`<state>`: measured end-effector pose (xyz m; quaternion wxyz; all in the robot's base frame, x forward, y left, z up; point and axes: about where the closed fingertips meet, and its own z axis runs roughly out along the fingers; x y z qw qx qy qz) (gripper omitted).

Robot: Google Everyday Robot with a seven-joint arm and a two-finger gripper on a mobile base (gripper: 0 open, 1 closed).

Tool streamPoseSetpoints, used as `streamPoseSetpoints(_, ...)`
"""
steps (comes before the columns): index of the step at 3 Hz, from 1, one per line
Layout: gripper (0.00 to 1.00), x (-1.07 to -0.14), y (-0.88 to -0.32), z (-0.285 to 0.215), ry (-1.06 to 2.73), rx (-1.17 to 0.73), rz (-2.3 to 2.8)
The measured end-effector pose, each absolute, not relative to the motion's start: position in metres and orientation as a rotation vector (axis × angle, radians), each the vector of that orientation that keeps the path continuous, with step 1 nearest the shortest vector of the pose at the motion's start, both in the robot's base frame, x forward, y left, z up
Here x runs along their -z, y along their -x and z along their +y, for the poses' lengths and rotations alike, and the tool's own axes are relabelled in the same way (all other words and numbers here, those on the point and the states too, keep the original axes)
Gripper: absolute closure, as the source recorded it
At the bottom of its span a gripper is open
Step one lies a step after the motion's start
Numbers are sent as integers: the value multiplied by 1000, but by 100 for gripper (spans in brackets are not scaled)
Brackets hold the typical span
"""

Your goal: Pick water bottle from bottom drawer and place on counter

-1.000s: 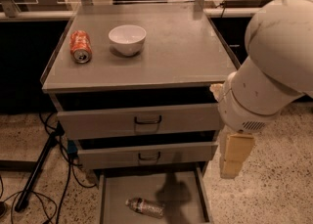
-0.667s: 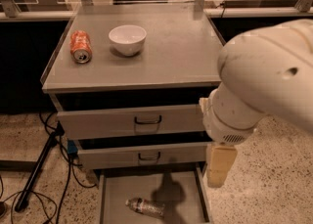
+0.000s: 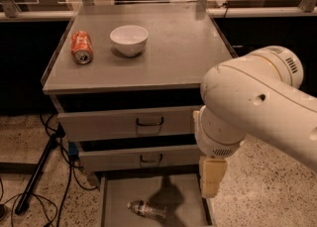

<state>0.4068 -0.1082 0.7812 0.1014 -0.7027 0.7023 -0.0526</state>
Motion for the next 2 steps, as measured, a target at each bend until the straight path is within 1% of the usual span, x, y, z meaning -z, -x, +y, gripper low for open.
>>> streamPoseSetpoints(1,0,-772,-408,-107,2069,122,2092)
streamPoseSetpoints(2,0,-731,-408,-92,2090,53,2122)
